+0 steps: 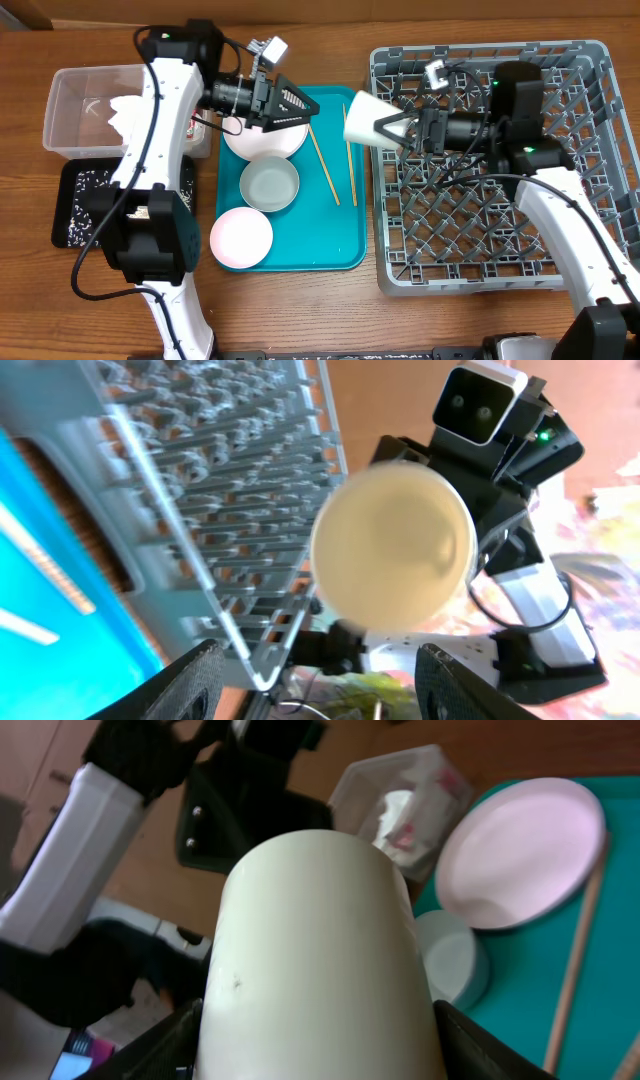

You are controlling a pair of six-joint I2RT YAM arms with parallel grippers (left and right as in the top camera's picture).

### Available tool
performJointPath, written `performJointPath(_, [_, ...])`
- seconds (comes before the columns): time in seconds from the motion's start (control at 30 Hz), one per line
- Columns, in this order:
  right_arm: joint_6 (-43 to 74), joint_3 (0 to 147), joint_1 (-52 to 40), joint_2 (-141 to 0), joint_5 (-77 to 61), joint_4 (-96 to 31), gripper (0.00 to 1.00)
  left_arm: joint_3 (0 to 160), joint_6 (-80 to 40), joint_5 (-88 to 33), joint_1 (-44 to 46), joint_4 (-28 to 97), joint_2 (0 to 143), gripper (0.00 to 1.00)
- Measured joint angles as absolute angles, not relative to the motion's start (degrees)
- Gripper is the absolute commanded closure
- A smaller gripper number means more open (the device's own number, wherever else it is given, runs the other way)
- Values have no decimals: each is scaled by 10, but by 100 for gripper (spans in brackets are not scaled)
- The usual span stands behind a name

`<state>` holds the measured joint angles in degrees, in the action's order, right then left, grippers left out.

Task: Sort waste into correct bins and load items into the dishwasher
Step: 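Lower the cup into the dish rack with the right gripper and release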

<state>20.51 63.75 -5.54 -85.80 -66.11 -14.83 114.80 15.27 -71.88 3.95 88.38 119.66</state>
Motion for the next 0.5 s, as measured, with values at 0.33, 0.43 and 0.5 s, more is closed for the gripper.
performJointPath(0.33, [199,638,-35,-801,-501,-365,41,1148,100,-587,30,841,1197,34])
performJointPath(0.43, [198,643,-35,-749,-442,-451,41,1148,80,-552,30,828,1197,34])
performJointPath(0.5, [201,653,-35,-712,-395,-518,41,1148,70,-533,30,823,1197,35])
